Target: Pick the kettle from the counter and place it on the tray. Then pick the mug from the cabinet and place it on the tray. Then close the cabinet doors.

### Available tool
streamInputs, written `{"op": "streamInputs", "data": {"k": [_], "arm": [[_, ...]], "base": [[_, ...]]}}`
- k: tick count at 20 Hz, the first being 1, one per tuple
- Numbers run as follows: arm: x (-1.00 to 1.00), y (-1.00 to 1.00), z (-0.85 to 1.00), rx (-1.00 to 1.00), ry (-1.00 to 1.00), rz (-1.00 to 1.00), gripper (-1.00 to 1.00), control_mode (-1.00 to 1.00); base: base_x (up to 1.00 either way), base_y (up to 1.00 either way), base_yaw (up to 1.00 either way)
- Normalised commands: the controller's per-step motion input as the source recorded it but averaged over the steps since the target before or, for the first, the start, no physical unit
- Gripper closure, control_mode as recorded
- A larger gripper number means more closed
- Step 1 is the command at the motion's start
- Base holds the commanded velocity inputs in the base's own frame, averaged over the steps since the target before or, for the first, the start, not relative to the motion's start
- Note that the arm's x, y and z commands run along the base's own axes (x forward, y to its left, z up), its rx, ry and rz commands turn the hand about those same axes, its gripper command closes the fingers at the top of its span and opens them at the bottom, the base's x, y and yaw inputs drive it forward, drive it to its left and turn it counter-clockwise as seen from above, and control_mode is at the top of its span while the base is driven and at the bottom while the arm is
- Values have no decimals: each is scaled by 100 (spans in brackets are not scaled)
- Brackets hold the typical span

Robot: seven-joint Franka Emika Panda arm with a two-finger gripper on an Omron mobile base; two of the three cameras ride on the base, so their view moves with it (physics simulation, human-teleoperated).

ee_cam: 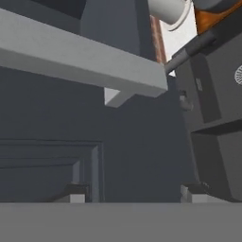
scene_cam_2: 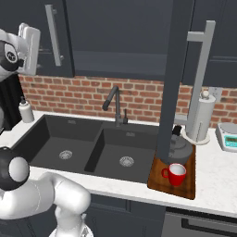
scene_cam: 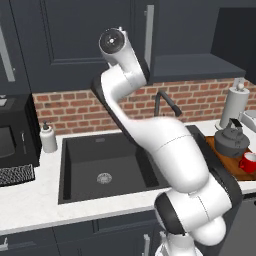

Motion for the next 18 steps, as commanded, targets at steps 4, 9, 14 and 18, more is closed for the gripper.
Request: {"op": "streamInputs", "data": {"k": [4, 9, 14, 18], "arm": [[47, -18, -12, 3, 0, 8, -100, -100], [29, -7, -15, 3, 0, 7, -100, -100], [-30, 0, -9, 0, 0, 10, -100, -100], [-46, 0, 3, 0, 0, 8, -100, -100]], "base": [[0, 0, 0], [0, 0, 0], [0, 0, 0], [0, 0, 0]]}}
